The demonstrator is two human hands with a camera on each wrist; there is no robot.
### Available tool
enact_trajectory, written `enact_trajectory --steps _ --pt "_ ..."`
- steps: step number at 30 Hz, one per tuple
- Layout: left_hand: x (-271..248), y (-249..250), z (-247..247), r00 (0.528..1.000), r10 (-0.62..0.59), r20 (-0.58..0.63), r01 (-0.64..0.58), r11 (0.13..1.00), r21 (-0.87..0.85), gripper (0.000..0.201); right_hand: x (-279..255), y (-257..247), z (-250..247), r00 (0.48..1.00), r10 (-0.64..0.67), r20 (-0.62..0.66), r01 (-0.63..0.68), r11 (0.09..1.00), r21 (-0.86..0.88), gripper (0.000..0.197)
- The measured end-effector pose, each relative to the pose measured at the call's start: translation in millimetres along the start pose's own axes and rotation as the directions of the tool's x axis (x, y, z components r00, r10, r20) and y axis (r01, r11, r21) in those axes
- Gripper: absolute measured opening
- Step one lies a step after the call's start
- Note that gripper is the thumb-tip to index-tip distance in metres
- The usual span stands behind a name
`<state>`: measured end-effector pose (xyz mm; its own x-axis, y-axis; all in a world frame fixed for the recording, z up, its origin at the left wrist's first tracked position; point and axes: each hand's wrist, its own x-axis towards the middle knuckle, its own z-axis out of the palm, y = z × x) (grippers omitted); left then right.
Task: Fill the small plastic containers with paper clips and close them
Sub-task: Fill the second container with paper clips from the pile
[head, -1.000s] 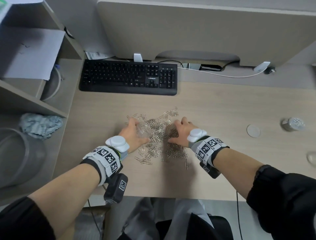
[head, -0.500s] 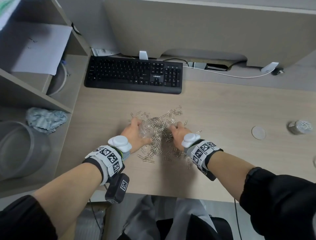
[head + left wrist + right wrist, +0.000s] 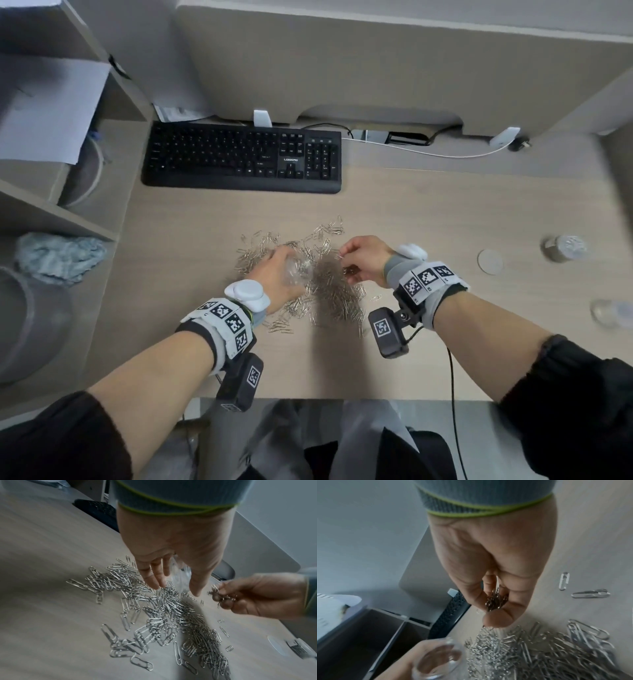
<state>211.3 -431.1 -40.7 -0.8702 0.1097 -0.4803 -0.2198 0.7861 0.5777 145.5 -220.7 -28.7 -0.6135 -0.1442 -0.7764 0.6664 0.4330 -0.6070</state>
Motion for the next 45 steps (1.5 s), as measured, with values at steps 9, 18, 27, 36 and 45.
enact_trajectory --steps 9,18,27,36,45 --pt "15 35 5 0.997 0.076 0.001 -0.076 0.994 0.073 0.08 -24 -35 5 0.991 -0.135 0.022 0.137 0.984 -0.111 0.018" --pt "23 44 0 0.998 0.061 -0.008 -0.061 0.998 -0.005 0.073 -38 -51 15 0.923 -0.384 0.0 0.331 0.797 -0.505 0.012" --pt "19 48 -4 0.996 0.064 -0.059 -0.065 0.998 -0.026 0.061 -48 -57 16 0.848 -0.523 0.087 0.453 0.629 -0.632 0.018" --pt "13 47 -14 0.997 0.025 -0.069 -0.028 0.998 -0.047 0.073 -45 -59 18 0.836 -0.546 0.051 0.49 0.701 -0.518 0.024" --pt "3 26 -26 0.997 -0.048 -0.068 0.045 0.998 -0.042 0.065 -23 -29 -4 0.921 -0.363 -0.139 0.282 0.871 -0.401 0.022"
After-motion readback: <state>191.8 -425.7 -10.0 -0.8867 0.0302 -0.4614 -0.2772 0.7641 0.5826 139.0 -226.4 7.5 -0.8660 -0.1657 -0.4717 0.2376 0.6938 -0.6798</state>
